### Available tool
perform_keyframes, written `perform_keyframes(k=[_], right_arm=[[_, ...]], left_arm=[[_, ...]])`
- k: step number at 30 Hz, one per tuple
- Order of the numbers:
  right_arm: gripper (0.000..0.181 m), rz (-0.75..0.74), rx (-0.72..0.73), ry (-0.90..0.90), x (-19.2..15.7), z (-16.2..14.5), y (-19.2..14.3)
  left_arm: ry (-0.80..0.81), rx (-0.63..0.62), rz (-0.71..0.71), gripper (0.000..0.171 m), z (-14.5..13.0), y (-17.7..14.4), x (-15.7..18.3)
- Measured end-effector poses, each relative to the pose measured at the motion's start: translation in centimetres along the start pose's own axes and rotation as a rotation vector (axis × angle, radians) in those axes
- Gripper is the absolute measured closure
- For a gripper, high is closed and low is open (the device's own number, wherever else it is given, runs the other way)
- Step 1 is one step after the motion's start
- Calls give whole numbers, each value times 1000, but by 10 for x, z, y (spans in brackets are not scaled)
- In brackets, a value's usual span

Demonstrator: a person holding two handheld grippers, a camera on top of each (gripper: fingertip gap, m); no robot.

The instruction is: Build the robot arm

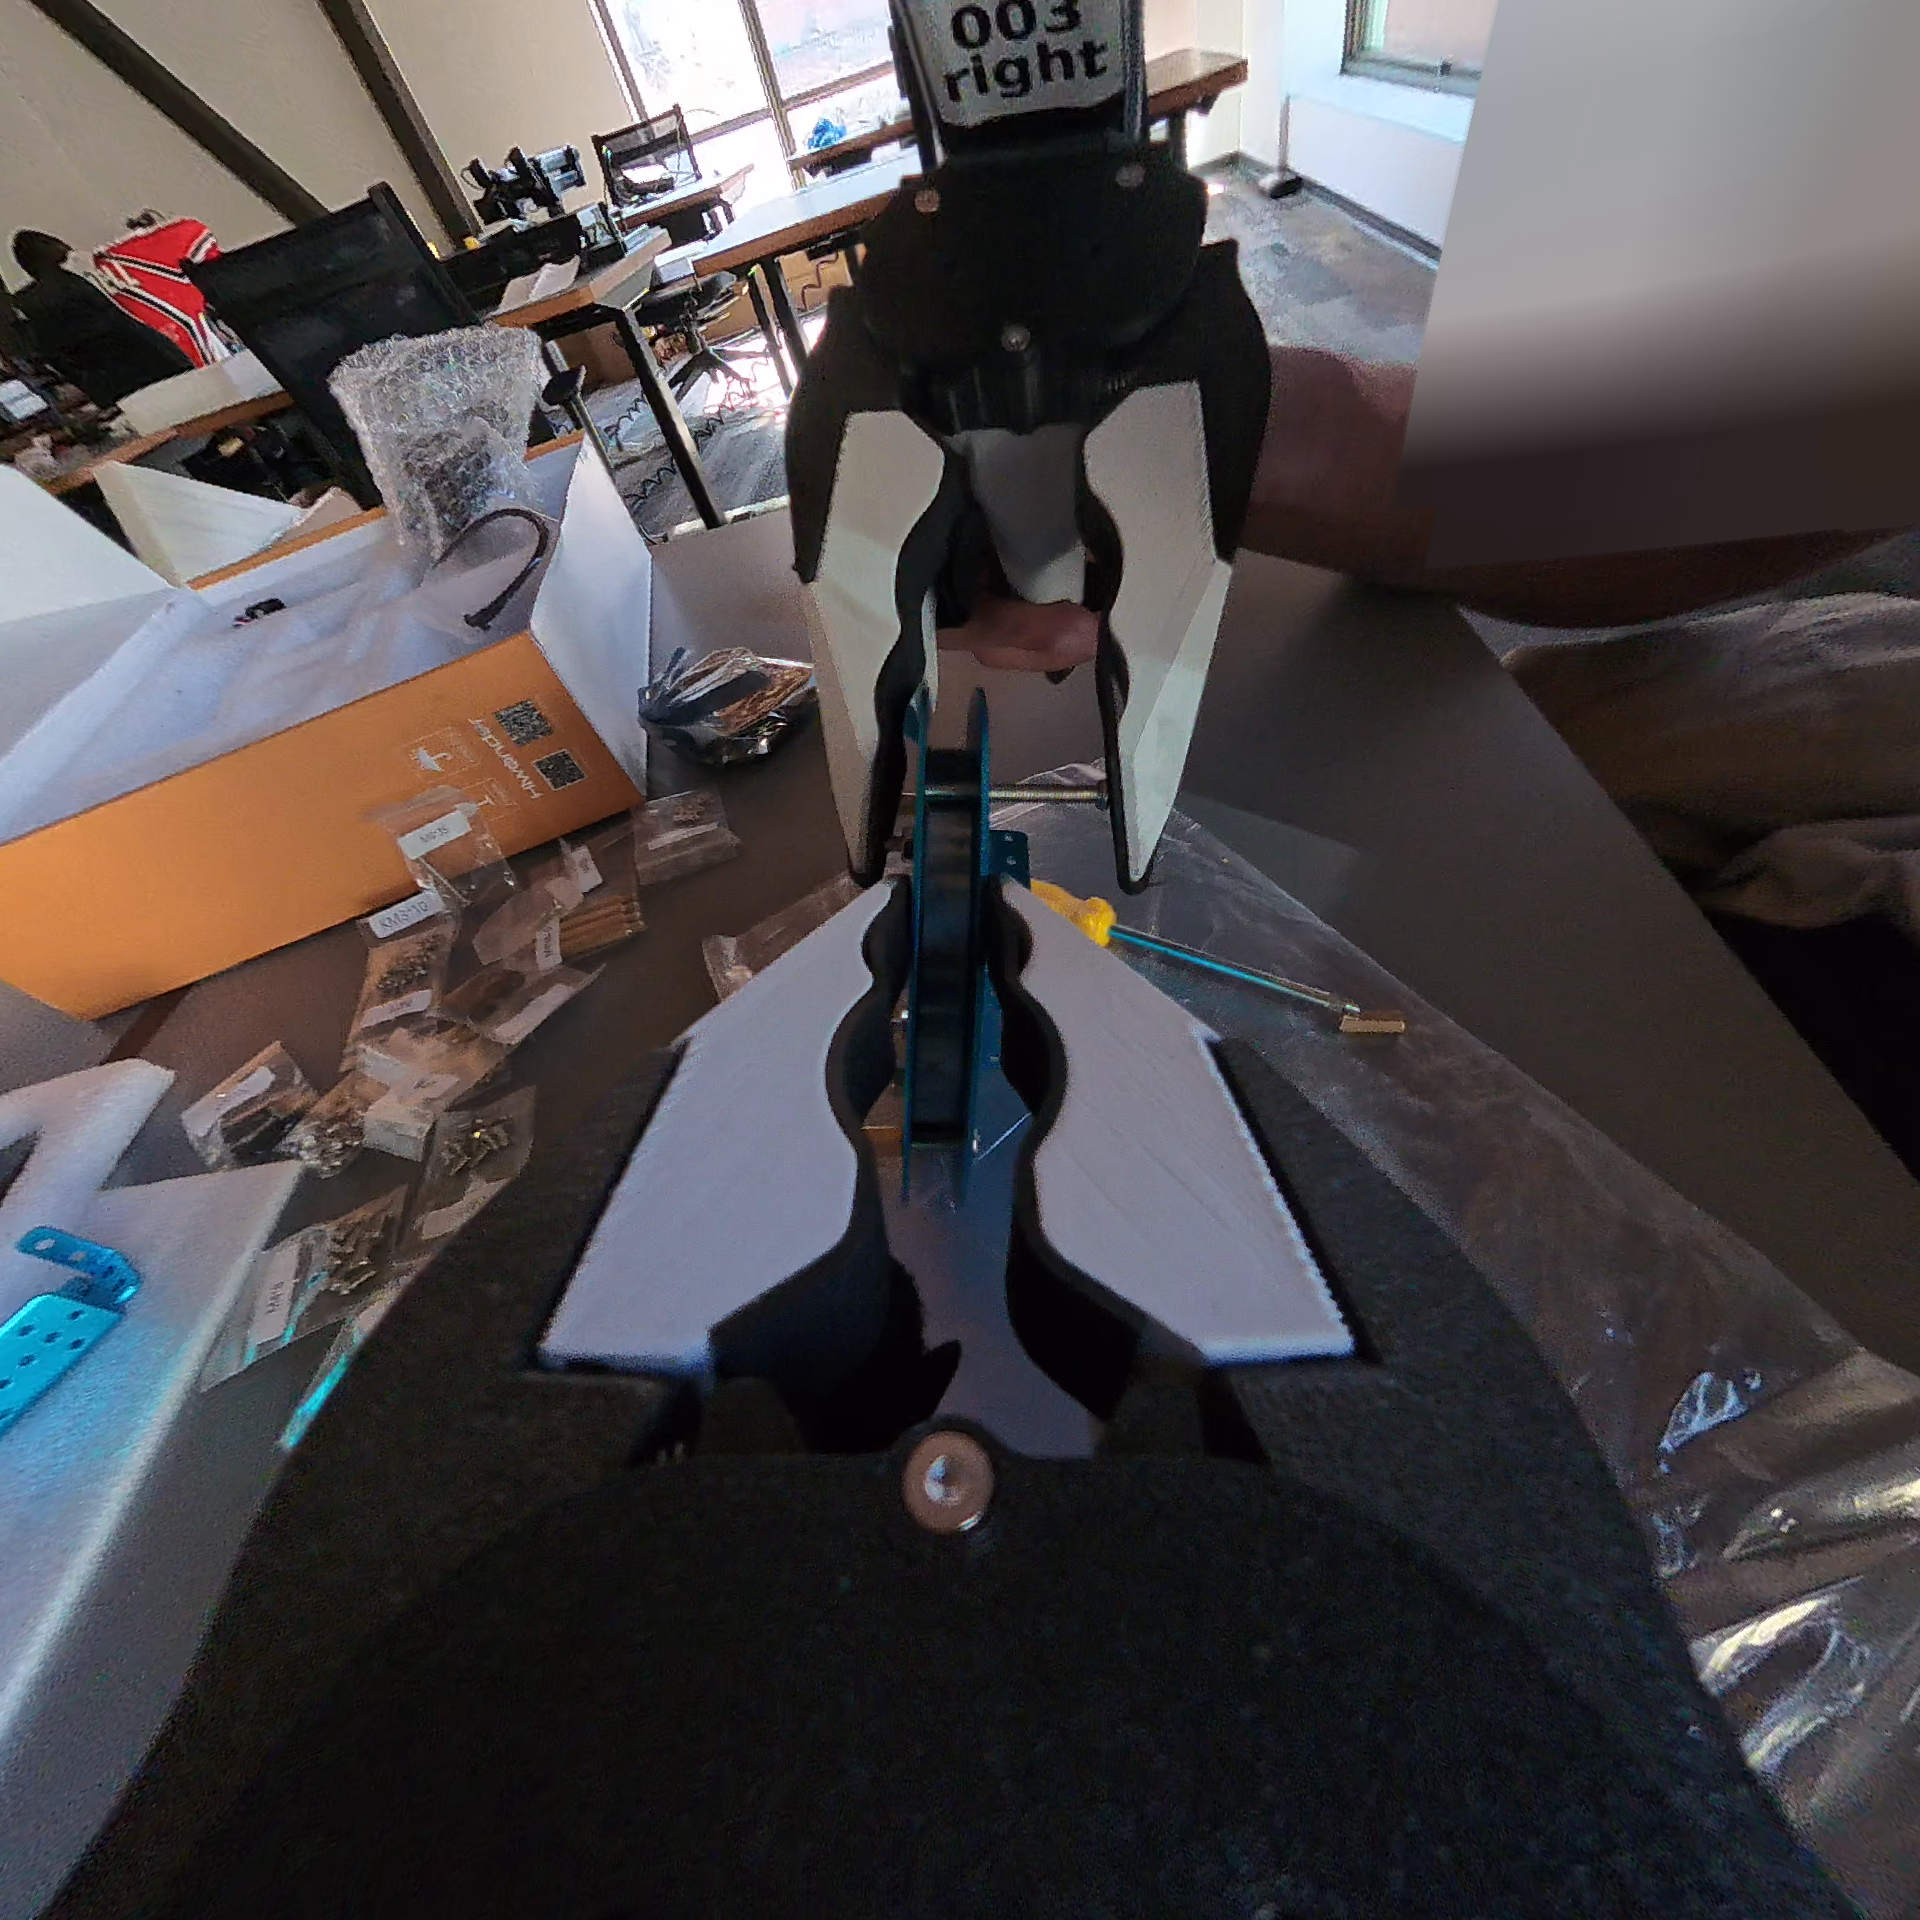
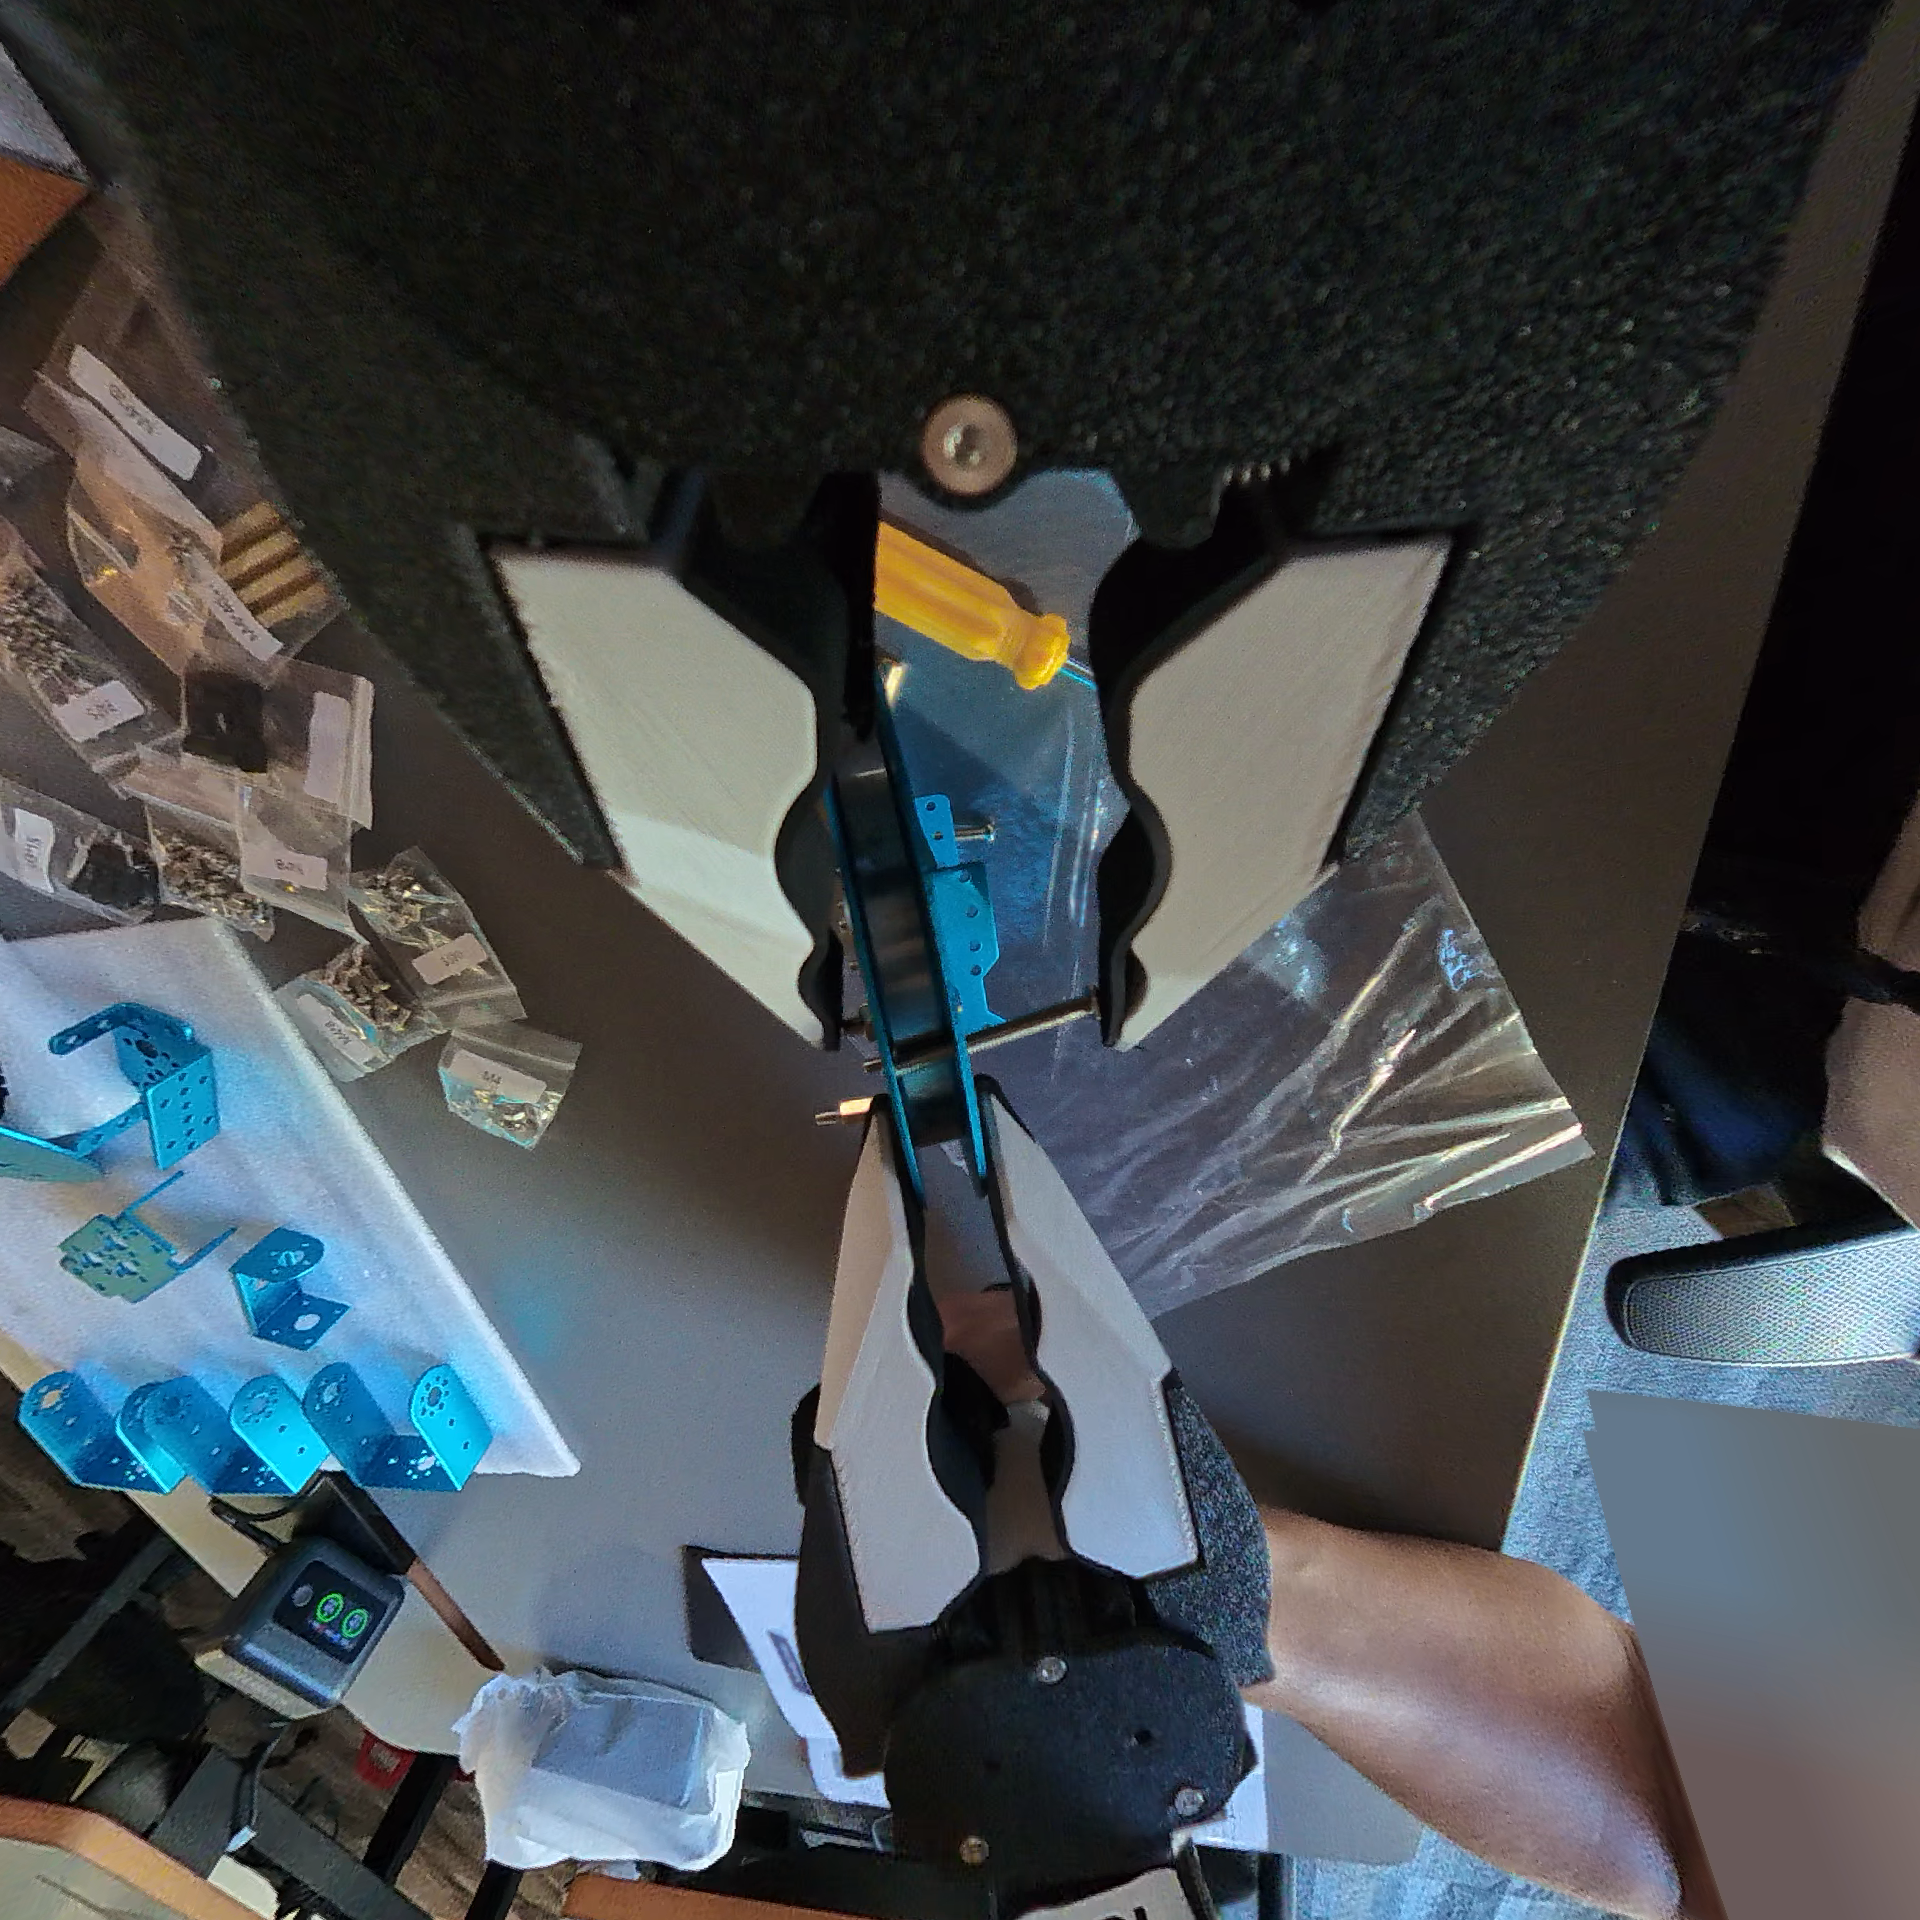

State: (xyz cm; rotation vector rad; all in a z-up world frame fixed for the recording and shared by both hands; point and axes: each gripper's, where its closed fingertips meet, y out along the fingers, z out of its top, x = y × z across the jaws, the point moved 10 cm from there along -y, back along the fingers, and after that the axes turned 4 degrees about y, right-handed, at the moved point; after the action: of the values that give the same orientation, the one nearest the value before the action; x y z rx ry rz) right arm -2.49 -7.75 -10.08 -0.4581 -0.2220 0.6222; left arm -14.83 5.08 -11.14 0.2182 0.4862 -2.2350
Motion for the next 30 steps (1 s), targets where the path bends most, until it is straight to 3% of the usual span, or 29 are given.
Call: perform_keyframes(k=[1,3,14,17,21,26,30], right_arm=[[133,9,2,4,-1,1,0],[152,-37,20,10,1,2,-1],[145,-52,13,-78,-2,0,-6],[159,-11,15,-77,-4,0,-10],[162,-30,0,-73,-4,5,-6],[166,-210,-44,-191,-34,7,4],[164,-448,-154,-315,-88,7,32]], left_arm=[[22,-8,2,159,1,0,2],[66,-23,7,159,4,3,9],[96,-51,30,158,4,2,17],[87,-71,13,158,5,0,16],[89,-85,47,159,5,-2,15],[102,-160,14,156,3,-9,22],[222,-286,18,152,-2,-24,52]])
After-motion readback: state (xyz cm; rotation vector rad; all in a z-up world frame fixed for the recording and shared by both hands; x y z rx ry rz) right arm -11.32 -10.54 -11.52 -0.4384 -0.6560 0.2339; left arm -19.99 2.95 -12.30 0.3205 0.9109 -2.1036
